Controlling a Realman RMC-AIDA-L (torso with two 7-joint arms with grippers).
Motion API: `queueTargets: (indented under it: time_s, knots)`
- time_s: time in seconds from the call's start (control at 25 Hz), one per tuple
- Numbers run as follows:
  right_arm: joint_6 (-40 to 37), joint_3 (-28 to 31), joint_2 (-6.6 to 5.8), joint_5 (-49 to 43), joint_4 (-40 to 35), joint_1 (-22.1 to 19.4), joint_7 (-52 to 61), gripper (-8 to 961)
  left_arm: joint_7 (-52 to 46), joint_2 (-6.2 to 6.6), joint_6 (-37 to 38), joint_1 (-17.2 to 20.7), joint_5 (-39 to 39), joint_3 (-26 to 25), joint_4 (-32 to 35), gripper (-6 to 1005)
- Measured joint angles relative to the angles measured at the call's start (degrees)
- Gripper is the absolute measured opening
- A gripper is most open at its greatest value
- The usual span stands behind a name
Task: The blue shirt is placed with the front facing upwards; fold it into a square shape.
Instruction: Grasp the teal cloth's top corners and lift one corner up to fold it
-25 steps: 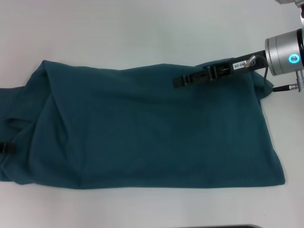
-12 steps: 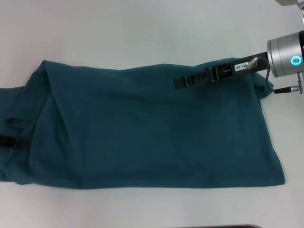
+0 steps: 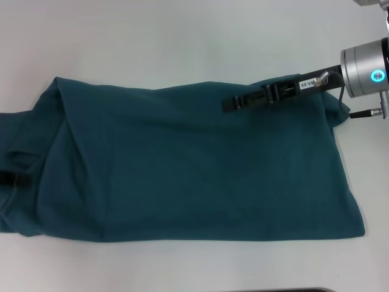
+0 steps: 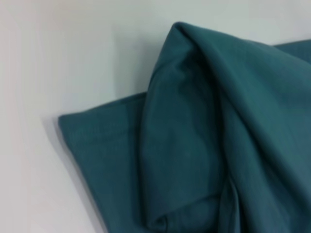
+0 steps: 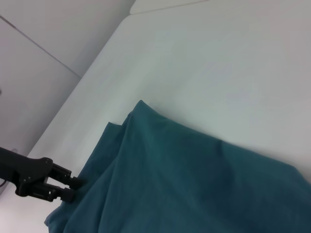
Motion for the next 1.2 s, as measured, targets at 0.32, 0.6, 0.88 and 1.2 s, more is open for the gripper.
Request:
queueTargets:
  time_s: [0.32, 0.6, 0.88, 1.2]
  knots:
    - [0.4, 0.0, 0.08, 0.0, 0.0, 0.3, 0.0, 662, 0.0, 0.08, 0.4, 0.1, 0.1, 0.6, 1.0, 407]
    - [0.5, 0.0, 0.09, 0.0, -0.1, 0.2, 0.1, 661, 1.0, 0.22, 0.4, -0.5, 0.1, 0.6, 2.2, 392]
    - [0.3, 0.0, 0.09, 0.5, -0.1, -0.1, 0.2, 660, 2.4, 0.00, 0.6, -0.8, 0.0, 1.3, 2.9, 284]
    - [-0.1, 0.0, 0.09, 0.6, -0.1, -0.1, 0.3, 658, 2.9, 0.00, 0.5, -0.6, -1.6, 0.6, 2.3, 47]
